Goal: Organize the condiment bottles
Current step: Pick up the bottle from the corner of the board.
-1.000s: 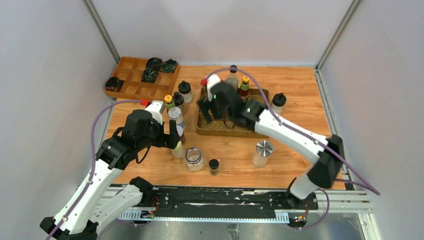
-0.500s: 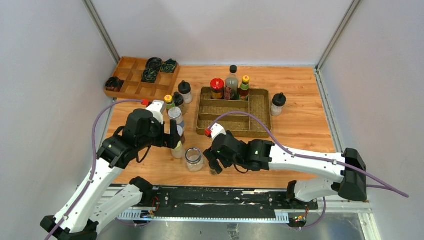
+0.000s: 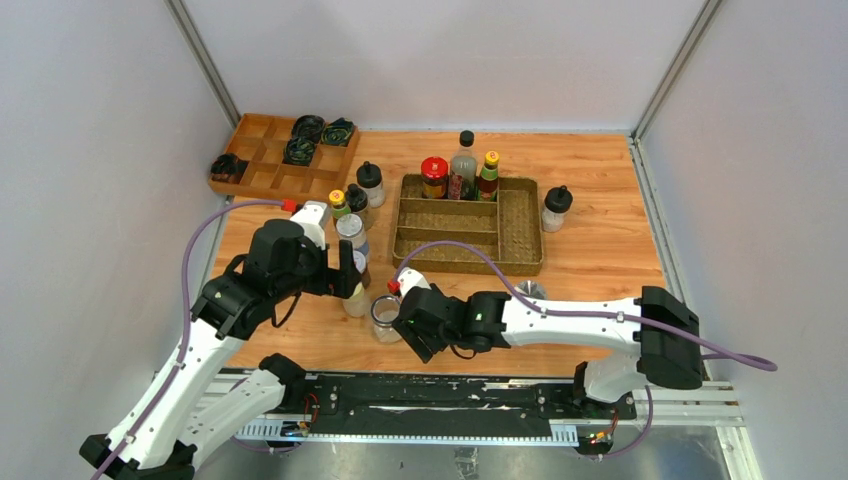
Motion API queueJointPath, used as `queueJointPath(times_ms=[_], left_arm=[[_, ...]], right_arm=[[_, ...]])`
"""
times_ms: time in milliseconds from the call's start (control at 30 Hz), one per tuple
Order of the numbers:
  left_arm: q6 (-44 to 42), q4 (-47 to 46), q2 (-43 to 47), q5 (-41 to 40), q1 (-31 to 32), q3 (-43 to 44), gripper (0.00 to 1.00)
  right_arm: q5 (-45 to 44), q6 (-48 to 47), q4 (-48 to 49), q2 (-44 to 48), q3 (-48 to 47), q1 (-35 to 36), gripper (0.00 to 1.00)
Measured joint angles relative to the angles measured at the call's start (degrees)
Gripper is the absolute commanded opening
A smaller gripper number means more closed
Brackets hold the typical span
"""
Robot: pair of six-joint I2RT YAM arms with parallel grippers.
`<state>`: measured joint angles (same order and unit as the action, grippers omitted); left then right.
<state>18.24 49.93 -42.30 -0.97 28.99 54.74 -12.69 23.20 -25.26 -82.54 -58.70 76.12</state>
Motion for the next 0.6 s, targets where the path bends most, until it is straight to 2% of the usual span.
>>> queueJointPath(times_ms=[167,333,600], left_arm=[[0.0,0.0,0.0,0.3,0.0,0.0,0.99],[0.0,0.0,-0.1,0.4,0.0,0.0,0.99],[0.0,0.0,-0.8,0.6,0.0,0.0,1.0]], right_arm=[[0.2,0.6,0.9,-1.3,-0.5,0.3,0.57],[-0.1,0.8,1.7,-1.3,-0.9,0.4,0.6],[-1.9,0.2,1.7,-1.8,-3.0,0.4,0.43]])
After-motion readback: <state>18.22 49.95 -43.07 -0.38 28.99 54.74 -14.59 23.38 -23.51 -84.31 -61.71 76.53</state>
